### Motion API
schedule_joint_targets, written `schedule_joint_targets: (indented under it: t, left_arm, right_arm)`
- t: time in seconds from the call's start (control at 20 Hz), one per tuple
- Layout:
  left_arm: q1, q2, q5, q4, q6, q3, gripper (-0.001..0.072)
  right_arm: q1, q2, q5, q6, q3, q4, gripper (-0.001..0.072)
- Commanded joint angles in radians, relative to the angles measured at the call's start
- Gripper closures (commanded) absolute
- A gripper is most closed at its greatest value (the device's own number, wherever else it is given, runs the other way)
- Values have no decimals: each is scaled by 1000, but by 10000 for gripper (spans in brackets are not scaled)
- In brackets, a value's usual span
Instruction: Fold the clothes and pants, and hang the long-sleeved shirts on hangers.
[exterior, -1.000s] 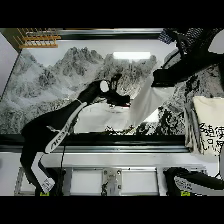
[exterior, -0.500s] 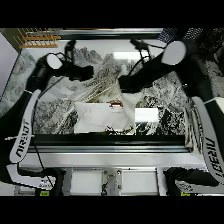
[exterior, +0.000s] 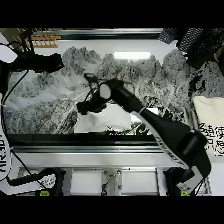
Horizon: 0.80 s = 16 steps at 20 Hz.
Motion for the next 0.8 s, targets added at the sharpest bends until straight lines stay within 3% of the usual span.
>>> schedule_joint_targets:
  t: [0.0, 0.15, 0.35, 0.45, 0.6, 0.75]
  left_arm:
    - [24, 38, -21, 1, 13, -1, 700]
    - [24, 50, -34, 1, 13, -2, 700]
    - [23, 107, -10, 0, 14, -124, 700]
    - [23, 160, 19, -2, 13, -268, 700]
    - [23, 236, 42, -6, 14, -483, 700]
    - [23, 305, 87, -12, 13, -647, 700]
  right_arm:
    - [89, -98, -289, -165, 1, 198, 120]
    - [49, -50, -285, -203, 1, 182, 119]
    - [-118, 91, -31, -290, -98, -22, 119]
    - [-235, 183, 47, -316, -259, -73, 118]
    - [-430, 321, 49, -327, -566, -84, 117]
    - [-595, 364, -23, -366, -794, 50, 116]
